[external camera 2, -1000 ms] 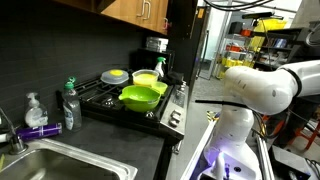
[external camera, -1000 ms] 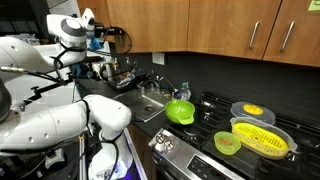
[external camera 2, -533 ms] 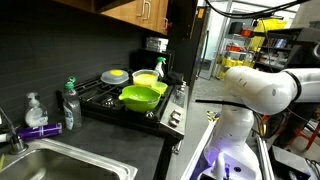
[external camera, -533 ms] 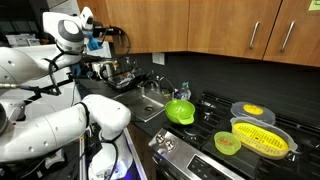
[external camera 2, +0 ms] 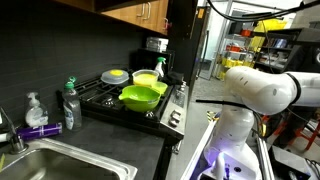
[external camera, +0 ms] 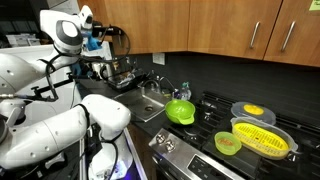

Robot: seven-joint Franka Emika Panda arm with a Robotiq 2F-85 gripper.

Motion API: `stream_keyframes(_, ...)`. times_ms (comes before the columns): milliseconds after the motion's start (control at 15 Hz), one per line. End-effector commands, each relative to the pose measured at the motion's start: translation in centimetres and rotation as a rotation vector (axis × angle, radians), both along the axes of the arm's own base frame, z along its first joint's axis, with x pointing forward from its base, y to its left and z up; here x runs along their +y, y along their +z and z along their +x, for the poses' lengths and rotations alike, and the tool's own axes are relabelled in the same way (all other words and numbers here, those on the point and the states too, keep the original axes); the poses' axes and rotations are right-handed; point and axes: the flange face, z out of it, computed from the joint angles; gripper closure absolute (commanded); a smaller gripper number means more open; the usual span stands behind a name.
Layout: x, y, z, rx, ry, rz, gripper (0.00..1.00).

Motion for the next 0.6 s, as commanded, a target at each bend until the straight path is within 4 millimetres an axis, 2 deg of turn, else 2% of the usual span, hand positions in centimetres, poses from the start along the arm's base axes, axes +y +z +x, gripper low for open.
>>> stream_keyframes(0,-2.2,2.7,0.9,-0.058,-0.032,-0.023,0.97)
stream_keyframes(533,-4.1,2.8,0.8,-0.05,-0.037,-0.007,0.97)
